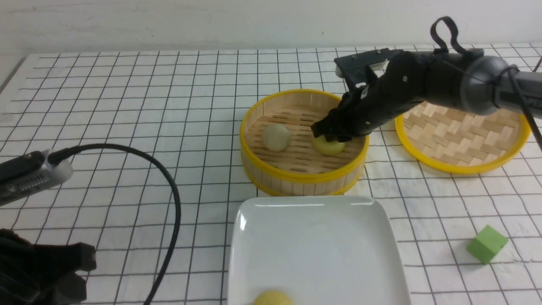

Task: Put the steamed buns into the plate on the white-black tablecloth.
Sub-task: 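Reach toward a bun in the bamboo steamer with the right gripper, then move the steamed bun from the bamboo steamer onto the white plate with the right gripper, then reach into the bamboo steamer and grasp a bun with the left gripper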

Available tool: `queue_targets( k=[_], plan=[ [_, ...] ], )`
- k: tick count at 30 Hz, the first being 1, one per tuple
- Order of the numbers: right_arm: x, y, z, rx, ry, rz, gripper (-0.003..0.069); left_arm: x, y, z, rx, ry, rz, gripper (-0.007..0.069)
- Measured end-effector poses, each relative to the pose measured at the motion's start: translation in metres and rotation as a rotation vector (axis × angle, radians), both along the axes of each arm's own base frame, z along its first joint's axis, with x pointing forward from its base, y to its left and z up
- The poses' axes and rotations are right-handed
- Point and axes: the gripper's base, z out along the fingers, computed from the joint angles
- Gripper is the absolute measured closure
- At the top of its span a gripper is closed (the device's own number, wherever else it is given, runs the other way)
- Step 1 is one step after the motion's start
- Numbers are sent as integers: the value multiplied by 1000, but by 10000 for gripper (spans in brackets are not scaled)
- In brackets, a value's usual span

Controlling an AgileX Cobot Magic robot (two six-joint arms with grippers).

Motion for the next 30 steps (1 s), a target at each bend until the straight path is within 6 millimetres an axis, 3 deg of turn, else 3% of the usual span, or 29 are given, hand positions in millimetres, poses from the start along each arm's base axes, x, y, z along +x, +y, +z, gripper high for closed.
queue_targets(
  k=[2, 4, 5, 6, 7, 10, 12, 15, 18, 20, 22, 24, 26, 28, 29, 30],
  plan=[
    [-13, -3, 20, -21, 37, 35, 648, 0, 0, 0, 0, 0, 0, 474],
    [-32, -9, 54, -32, 50, 69, 650, 0, 0, 0, 0, 0, 0, 470],
    [-34, -9, 58, -32, 49, 73, 650, 0, 0, 0, 0, 0, 0, 470],
    [-62, -14, 97, -19, 26, 100, 650, 0, 0, 0, 0, -1, 0, 466],
    [-79, -16, 112, -8, 18, 115, 650, 0, 0, 0, 0, -1, 0, 464],
    [-120, -17, 124, 30, 35, 149, 645, 0, 0, 0, 1, 0, 0, 462],
    [-148, -14, 106, 53, 96, 173, 641, 0, 0, 0, 4, 0, 0, 460],
    [-176, -5, 58, 47, 186, 187, 625, 0, 0, 0, 5, -2, 0, 454],
    [-191, -2, 15, 14, 207, 179, 582, 2, 1, 1, 7, -21, 3, 448],
    [-195, -1, -3, 0, 210, 170, 491, 5, 1, 2, 4, -55, 10, 445],
    [-194, -1, -6, 1, 203, 164, 440, 6, 1, 3, 3, -76, 14, 443],
    [-191, 1, -2, 14, 186, 159, 306, 9, 1, 4, 1, -109, 21, 437],
    [-188, 1, 9, 20, 183, 171, 234, 13, 0, 5, -9, -135, 30, 425],
    [-187, -1, 22, 13, 184, 188, 222, 16, -1, 5, -26, -141, 37, 416],
    [-183, -6, 41, 11, 161, 195, 253, 21, -3, 5, -44, -134, 40, 403],
    [-183, -16, 57, -7, 161, 192, 347, 26, -4, 6, -57, -132, 36, 392]
  ],
)
